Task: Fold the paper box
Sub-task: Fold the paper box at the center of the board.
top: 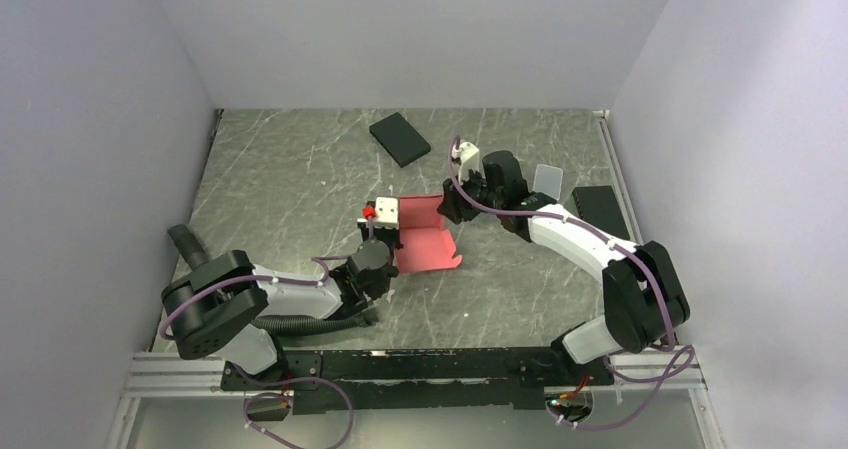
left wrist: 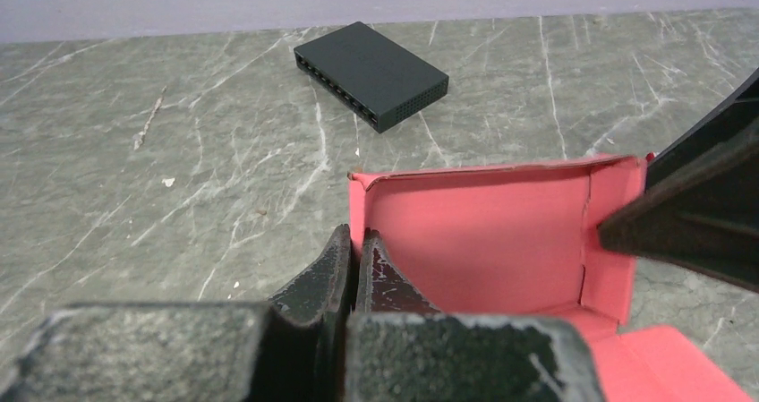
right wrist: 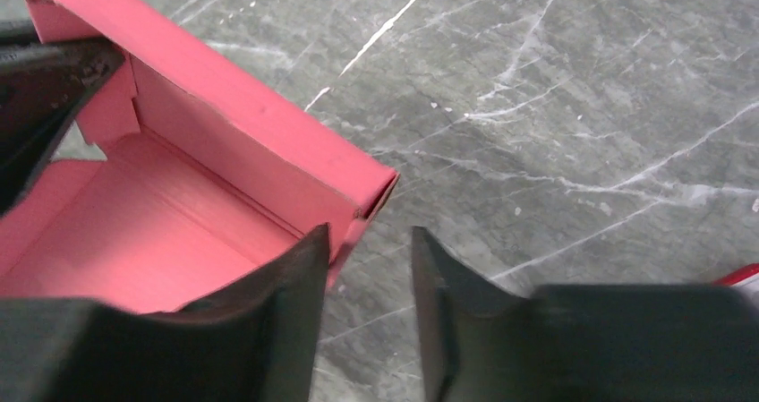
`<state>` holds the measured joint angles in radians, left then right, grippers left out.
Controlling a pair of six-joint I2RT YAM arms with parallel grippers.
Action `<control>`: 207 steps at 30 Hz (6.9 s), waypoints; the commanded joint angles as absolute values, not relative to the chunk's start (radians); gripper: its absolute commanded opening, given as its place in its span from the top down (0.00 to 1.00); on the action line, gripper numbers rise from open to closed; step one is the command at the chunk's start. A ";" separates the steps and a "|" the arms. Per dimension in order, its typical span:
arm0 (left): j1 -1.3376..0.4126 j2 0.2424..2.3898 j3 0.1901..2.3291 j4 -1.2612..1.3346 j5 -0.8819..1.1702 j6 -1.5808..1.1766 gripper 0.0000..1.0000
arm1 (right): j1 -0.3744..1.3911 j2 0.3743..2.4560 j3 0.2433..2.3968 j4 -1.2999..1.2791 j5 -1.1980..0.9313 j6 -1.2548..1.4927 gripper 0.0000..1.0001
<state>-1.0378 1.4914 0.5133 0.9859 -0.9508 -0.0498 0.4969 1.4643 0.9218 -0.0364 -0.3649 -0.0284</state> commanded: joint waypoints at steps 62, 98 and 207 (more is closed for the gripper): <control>-1.053 1.485 0.638 0.682 -1.164 -0.532 1.00 | 0.557 1.578 0.954 0.111 -0.163 0.051 0.76; -1.066 1.496 0.682 0.609 -1.171 -0.535 1.00 | 0.658 1.582 0.996 0.086 -0.039 -0.125 0.70; -1.040 1.505 0.494 1.104 -0.841 -0.152 1.00 | 0.469 1.316 1.096 -0.329 -0.741 -0.451 0.00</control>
